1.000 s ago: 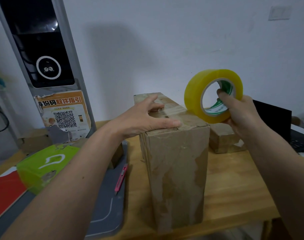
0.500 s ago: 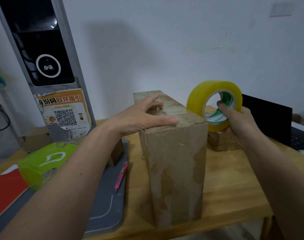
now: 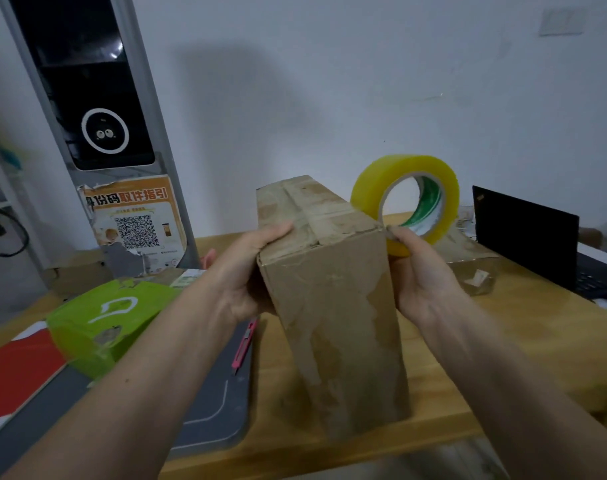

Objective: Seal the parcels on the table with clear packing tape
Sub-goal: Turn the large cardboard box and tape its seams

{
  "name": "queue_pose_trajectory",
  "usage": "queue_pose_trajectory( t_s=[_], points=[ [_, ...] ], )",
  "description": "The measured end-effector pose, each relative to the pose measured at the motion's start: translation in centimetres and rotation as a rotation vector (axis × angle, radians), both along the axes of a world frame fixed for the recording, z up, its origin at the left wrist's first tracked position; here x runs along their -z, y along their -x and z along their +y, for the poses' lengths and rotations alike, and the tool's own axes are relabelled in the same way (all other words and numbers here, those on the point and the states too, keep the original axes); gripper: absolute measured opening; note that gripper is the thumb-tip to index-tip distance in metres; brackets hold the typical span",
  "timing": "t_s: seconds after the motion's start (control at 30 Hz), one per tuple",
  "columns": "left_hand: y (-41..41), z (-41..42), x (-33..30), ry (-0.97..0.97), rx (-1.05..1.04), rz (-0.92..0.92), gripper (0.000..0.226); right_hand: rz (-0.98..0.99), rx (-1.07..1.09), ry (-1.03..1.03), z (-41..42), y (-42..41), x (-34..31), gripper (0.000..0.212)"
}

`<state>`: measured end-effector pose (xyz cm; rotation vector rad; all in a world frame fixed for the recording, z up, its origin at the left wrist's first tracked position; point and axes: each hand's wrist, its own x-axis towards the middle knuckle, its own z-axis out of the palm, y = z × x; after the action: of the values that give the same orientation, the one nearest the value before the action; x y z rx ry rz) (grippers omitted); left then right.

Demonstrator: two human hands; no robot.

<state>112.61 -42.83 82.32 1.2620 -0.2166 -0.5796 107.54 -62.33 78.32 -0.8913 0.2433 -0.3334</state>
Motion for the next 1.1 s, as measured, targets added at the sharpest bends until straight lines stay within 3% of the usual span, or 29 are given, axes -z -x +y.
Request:
queue_pose_trajectory(
  t_s=[0.07, 0.13, 0.27, 0.47, 0.6, 0.7, 0.83, 1.0, 1.07, 1.1],
  points=[
    [0.3, 0.4, 1.0, 0.123, -0.005, 0.044, 0.046, -0.025, 0.01, 0.041, 0.6, -0.2, -1.6, 0.04],
    [0.7, 0.6, 2.4, 0.242, -0.044, 0.118, 0.024, -0.102, 0.081, 0.149, 0.9, -0.6, -2.9, 0.039],
    [0.9, 1.0, 6.5, 0.373, -0.107, 0.304, 0.031, -0.164, 0.183, 0.454, 2.0, -1.2, -3.0, 0.041],
    [1.2, 1.9, 11.9, 0.4, -0.154, 0.478, 0.04, -0.07, 0.104, 0.586, 4.0, -1.5, 0.7, 0.05],
    [0.6, 3.1, 13.5, 0.191, -0.243, 0.309, 0.026, -0.051, 0.092, 0.682, 6.2, -2.1, 1.5, 0.044],
    [0.7, 3.5, 13.5, -0.027, -0.306, 0.141, 0.036, -0.018, 0.019, 0.797, 8.2, -2.4, 3.2, 0.043],
    [1.2, 4.1, 14.4, 0.027, -0.256, 0.055, 0.058, 0.016, -0.016, 0.876, 10.1, -2.7, 4.7, 0.054],
    [1.3, 4.1, 15.2, 0.185, -0.174, -0.095, 0.04, 0.117, -0.011, 0.916, 10.2, -2.7, 5.7, 0.047],
    [1.0, 4.4, 15.4, 0.14, -0.118, -0.174, 0.025, 0.16, 0.016, 0.941, 10.1, -2.6, 6.0, 0.039],
    [0.6, 4.6, 15.7, 0.084, -0.101, -0.205, 0.034, 0.169, 0.028, 0.944, 10.1, -2.5, 6.1, 0.036]
  ],
)
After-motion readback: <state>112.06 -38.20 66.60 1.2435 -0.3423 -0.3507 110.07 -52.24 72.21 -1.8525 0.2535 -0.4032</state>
